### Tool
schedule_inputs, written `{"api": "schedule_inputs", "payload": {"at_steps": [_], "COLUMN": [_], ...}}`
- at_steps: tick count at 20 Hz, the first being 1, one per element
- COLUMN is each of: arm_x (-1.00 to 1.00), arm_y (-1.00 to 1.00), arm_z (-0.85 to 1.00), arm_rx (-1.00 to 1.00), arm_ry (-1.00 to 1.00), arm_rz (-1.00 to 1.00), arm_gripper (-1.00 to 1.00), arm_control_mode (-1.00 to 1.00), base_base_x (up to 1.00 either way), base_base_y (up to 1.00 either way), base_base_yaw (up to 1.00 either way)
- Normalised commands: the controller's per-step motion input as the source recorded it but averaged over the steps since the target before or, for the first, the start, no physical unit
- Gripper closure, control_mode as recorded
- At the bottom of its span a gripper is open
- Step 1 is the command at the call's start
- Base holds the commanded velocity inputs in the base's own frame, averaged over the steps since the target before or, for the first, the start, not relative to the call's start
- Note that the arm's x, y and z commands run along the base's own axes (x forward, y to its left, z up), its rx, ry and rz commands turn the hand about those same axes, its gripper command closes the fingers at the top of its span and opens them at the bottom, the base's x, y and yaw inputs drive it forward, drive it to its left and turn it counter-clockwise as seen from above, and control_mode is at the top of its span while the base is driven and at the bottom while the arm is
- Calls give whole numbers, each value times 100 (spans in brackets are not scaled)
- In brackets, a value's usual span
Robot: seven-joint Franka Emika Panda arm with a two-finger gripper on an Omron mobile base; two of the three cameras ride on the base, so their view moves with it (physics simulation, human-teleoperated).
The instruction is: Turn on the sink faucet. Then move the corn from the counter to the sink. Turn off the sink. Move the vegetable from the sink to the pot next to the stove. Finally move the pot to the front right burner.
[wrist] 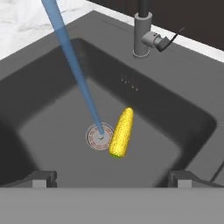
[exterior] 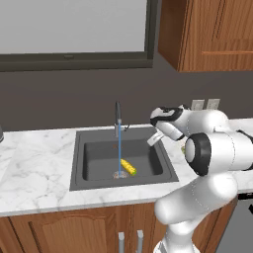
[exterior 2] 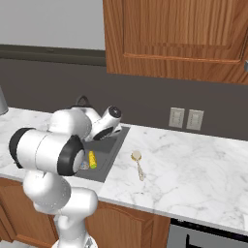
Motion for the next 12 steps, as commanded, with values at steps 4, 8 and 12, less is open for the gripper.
{"api": "schedule_inputs", "payload": {"at_steps": [4,8,12], "arm_x": [52,21,44], "arm_y": [0,-2,0], "arm_z": [0,0,0], "arm_rx": [4,3,4], "arm_ry": [-15,-6,-5], "arm_rz": [8,10,7], "arm_gripper": [-100,-100,-100], "arm_control_mode": [-100,-100,-100], "base_base_x": [0,0,0], "base_base_y": [0,0,0], "base_base_yaw": [0,0,0]}}
